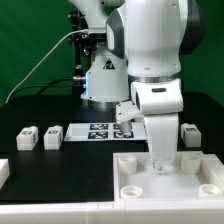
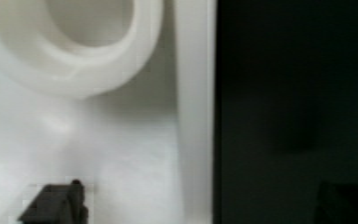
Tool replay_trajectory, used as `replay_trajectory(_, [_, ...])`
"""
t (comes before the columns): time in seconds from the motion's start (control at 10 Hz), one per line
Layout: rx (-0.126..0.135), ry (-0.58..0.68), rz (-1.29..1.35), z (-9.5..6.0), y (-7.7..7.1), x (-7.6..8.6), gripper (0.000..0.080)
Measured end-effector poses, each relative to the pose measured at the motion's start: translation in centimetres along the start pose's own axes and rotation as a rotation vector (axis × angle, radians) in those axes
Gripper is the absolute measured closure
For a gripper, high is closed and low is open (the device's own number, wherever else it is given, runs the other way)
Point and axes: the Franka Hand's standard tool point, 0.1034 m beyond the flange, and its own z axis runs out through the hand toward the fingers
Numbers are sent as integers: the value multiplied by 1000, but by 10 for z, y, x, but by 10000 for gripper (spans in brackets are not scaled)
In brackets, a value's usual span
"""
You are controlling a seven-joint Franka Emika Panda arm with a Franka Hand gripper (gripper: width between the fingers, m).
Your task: Assemble one leg
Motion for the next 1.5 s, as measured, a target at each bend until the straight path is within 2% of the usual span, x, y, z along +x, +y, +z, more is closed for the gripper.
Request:
replay_trajectory(0.1, [-10,-4,32,-9,-2,2,150])
replay_trajectory(0.3, [-23,-8,148,-27,-17,18,150])
replay_trajectory(0.4, [-22,-4,223,-30,-25,28,150])
replay_trajectory(0.6, [-1,17,557,-31,-41,56,150])
replay_trajectory(0.7, [-2,30,721,-37,-42,71,150])
replay_trajectory(0.8, [10,39,893,-34,-47,83,150])
replay_trajectory(0.9, [35,45,1077,-29,-51,88,150])
replay_trajectory(1.2, [54,48,1350,-29,-52,90,150])
replay_trajectory(1.4, [67,36,1378,-28,-54,91,150])
replay_trajectory(1.5, [92,6,1390,-28,-57,92,150])
